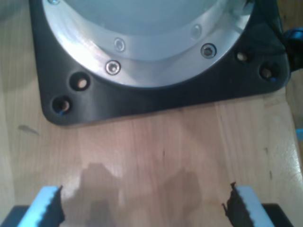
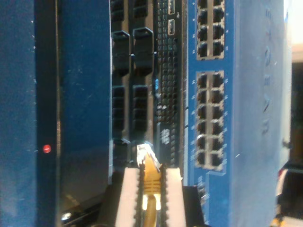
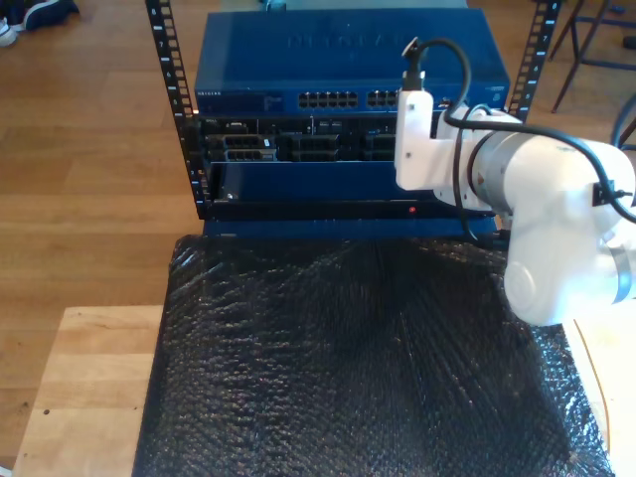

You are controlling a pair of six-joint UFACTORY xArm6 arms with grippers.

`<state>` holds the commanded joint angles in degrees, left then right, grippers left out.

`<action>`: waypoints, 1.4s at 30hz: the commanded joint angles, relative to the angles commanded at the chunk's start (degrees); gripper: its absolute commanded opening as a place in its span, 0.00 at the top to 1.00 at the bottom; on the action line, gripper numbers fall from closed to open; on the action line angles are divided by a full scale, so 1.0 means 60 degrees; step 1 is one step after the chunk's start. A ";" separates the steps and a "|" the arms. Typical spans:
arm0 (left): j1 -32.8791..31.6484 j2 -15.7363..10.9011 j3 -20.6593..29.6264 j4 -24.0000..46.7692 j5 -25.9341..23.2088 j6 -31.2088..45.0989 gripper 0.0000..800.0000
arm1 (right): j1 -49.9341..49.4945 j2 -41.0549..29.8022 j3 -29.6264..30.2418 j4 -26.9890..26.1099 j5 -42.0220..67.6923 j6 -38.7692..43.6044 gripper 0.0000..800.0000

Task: Grab the cable and plug it in

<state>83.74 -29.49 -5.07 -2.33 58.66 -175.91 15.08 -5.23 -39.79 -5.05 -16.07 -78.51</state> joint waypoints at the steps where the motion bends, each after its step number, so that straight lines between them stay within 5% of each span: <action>1: 0.0000 0.0000 0.0000 0.0000 0.0000 0.0000 0.00 | 0.0000 0.0088 -0.0059 -0.0015 -0.0234 0.0000 1.00; 34: 0.0000 0.0000 0.0000 0.0000 0.0000 0.0000 0.00 | -0.0586 0.1260 0.0381 -0.0044 -0.5729 0.0073 1.00; 42: 0.0000 0.0000 0.0000 0.0000 0.0000 0.0000 0.00 | -0.0542 0.1333 0.0293 -0.0337 -0.5729 0.0044 1.00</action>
<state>83.74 -29.49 -5.07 -2.33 58.66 -175.91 11.82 2.77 -38.03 -7.08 -50.44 -78.24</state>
